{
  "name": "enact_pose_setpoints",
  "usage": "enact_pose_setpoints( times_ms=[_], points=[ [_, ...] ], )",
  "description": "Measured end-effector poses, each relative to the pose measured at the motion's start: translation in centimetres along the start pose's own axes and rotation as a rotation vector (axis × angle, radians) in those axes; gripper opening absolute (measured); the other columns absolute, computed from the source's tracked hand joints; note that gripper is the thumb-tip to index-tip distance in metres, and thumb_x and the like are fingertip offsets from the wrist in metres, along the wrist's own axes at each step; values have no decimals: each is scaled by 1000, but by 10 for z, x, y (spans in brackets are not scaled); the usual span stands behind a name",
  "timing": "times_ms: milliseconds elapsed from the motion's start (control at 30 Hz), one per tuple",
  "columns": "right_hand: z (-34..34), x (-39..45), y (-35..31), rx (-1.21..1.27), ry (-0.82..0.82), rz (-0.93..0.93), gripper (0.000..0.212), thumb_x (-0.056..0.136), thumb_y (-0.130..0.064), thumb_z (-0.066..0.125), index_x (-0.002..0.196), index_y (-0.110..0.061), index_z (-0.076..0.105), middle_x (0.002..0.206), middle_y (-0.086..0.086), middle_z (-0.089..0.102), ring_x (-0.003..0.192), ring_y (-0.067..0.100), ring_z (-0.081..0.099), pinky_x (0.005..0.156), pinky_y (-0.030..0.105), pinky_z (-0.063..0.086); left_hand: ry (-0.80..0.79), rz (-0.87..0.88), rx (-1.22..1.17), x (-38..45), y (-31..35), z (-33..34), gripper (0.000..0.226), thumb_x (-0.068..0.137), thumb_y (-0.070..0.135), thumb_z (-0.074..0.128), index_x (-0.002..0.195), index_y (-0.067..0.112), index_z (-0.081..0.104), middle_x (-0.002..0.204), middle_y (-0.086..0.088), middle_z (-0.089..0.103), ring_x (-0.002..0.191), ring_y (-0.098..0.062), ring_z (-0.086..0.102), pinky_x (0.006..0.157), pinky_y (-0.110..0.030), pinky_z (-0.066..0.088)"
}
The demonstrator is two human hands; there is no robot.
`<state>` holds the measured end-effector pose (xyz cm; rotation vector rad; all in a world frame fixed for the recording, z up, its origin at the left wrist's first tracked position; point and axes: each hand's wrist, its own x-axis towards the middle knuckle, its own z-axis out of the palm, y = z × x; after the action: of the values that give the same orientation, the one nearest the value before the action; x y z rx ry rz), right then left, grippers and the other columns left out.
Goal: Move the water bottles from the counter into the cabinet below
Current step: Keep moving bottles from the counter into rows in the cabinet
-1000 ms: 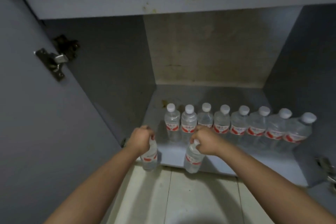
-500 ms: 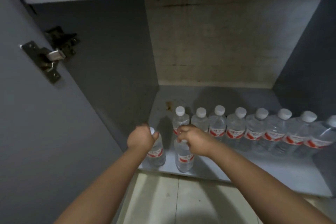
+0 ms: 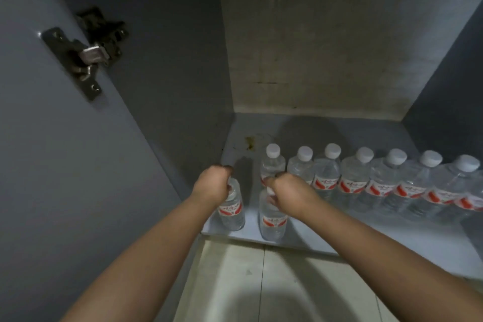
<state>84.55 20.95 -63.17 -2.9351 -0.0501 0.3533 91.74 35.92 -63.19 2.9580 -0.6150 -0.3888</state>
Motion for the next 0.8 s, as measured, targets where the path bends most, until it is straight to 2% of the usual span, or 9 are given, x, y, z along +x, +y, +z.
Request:
enact_pose_setpoints(
  times_ms=[67,167,300,400,500,667,800],
  points=[
    [-2,5,-7,8,-9,-1,30,95,-17,50,122,-8,54,122,17,60,109,31,59,89,35,49,8,-28,6,2,-2,0,36,92,9,52,128,5,51,132,-19,53,122,-35,53,101,-38,47],
    [-2,16,-15,56,2,7,35,96,-21,47,129,-8,50,127,18,56,116,31,56,94,33,46,14,-40,17,8,-6,-3,37,92,7,50,129,6,50,135,-19,50,124,-35,52,102,-37,45],
    [-1,39,-22,110,29,4,32,97,-23,47,122,-3,53,126,21,56,116,32,54,95,31,43,25,-47,28,17,-9,-5,35,92,5,48,127,6,50,134,-18,50,124,-34,52,101,-36,44],
    [-4,59,-27,142,24,44,39,98,-24,45,130,-3,48,134,21,51,122,33,51,100,32,41,32,-45,10,27,-10,-6,37,92,3,46,129,6,49,136,-19,49,127,-33,50,104,-37,42],
    [-8,75,-29,171,66,88,37,97,-22,47,130,-5,50,137,19,51,125,32,50,102,31,41,35,-75,-21,37,-11,-7,36,93,2,46,129,3,49,137,-20,49,128,-34,48,106,-37,41],
    [-10,87,-25,198,124,120,29,96,-17,48,118,-1,58,130,19,57,121,31,54,99,31,43,46,-25,-84,52,-6,-7,35,91,2,50,126,0,51,135,-21,50,127,-32,50,106,-35,40],
    [-10,91,-19,206,157,128,29,97,-17,47,118,0,57,128,19,58,119,31,55,98,33,44,55,-11,-144,65,-6,-8,28,91,6,52,117,-3,55,129,-22,54,123,-31,53,101,-35,44]
  ],
)
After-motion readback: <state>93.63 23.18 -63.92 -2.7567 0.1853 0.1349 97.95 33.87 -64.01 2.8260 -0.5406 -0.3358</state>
